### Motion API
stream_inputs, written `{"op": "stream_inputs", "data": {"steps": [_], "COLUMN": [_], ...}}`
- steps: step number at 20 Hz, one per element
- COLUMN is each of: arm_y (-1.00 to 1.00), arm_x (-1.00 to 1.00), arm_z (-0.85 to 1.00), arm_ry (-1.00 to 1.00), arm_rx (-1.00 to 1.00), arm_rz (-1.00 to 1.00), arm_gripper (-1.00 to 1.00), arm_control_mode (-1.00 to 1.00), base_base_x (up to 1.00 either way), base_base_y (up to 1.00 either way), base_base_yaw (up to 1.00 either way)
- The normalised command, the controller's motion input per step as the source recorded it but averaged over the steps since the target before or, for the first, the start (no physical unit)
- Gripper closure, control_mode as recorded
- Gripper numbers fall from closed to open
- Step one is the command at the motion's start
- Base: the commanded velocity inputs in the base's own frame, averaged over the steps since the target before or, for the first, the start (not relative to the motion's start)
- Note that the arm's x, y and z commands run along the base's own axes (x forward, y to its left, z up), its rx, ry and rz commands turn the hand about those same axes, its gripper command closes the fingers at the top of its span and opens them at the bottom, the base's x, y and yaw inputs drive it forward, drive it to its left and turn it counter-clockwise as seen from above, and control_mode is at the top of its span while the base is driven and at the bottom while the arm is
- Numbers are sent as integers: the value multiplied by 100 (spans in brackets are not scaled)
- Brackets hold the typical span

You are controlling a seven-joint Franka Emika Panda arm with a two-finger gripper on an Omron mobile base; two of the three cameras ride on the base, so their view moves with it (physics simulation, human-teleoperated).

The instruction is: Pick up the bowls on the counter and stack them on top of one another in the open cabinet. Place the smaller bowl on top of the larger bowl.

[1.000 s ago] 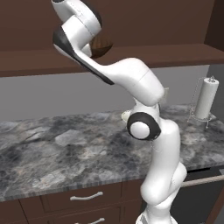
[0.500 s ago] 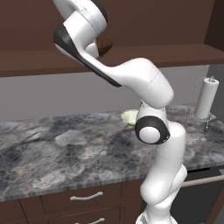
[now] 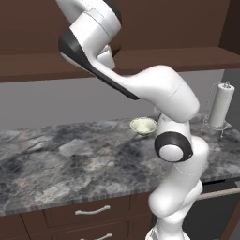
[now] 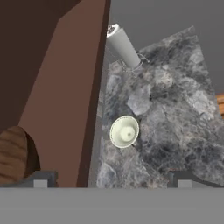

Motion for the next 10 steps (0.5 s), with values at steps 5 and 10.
{"op": "stream_inputs", "data": {"steps": [5,10], "arm_y": [-22,-25], "arm_x": [-62,-62], "arm_z": [-35,-60], "arm_ry": [0,0], "arm_rx": [0,0], "arm_rz": [0,0], "arm_gripper": [-100,-100], "arm_control_mode": [-100,-100], "base_base_x": [0,0], "base_base_y": [0,0], "base_base_yaw": [0,0]}}
